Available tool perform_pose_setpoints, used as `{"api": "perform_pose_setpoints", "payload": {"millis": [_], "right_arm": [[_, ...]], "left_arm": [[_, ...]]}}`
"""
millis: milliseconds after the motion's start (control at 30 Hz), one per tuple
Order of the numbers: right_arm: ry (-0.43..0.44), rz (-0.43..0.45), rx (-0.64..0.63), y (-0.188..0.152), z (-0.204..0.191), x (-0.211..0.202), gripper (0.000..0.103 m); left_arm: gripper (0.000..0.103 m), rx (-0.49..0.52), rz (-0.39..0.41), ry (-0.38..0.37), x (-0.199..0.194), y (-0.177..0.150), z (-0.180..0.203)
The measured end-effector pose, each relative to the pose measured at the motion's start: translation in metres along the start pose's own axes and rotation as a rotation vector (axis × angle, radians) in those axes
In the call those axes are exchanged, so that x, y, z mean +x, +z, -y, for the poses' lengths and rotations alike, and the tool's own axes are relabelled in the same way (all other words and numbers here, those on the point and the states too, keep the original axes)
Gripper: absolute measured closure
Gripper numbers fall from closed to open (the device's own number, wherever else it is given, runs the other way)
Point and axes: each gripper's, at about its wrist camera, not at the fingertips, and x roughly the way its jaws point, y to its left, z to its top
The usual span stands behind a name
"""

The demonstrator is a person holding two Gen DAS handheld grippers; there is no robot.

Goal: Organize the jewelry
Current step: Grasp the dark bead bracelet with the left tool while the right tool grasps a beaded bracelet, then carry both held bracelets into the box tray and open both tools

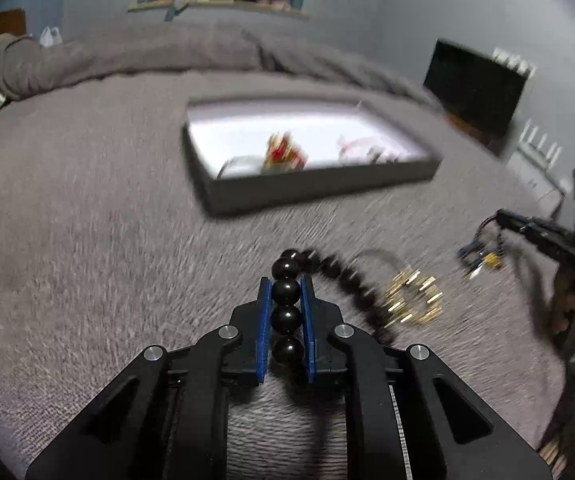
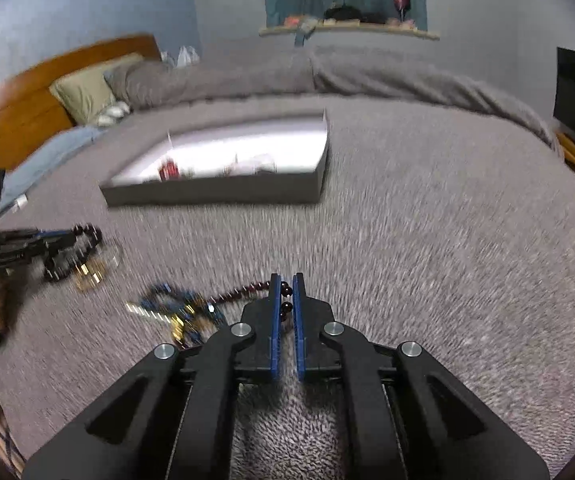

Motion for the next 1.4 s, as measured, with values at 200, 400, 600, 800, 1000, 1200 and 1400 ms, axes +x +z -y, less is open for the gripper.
{"api": "perform_pose_setpoints", "payload": {"millis": [200,400,600,800,1000,1200,1400], "right_arm": [[0.013,0.142,0.023,0.017,-0.003,-0.030,0.097],[0.035,0.220,0.043,0.027,-0.003,-0.044,0.097],[0.052,0.221,0.055,0.031,-0.002,-0.044,0.097],[0.055,0.219,0.057,0.031,-0.006,-0.042,0.097],[0.071,0.229,0.061,0.037,-0.012,-0.040,0.097],[0.088,0.237,0.060,0.045,-0.020,-0.036,0.097],[0.108,0.239,0.061,0.056,-0.026,-0.026,0.097]], "left_arm": [[0.088,0.015,0.164,-0.070,-0.033,0.011,0.013],[0.088,0.046,0.253,-0.117,-0.050,0.017,0.030],[0.088,0.043,0.267,-0.156,-0.050,0.026,0.036],[0.088,0.053,0.292,-0.173,-0.054,0.036,0.045],[0.088,0.059,0.293,-0.158,-0.053,0.039,0.049],[0.088,0.070,0.289,-0.135,-0.049,0.041,0.050],[0.088,0.074,0.292,-0.112,-0.045,0.049,0.048]]}}
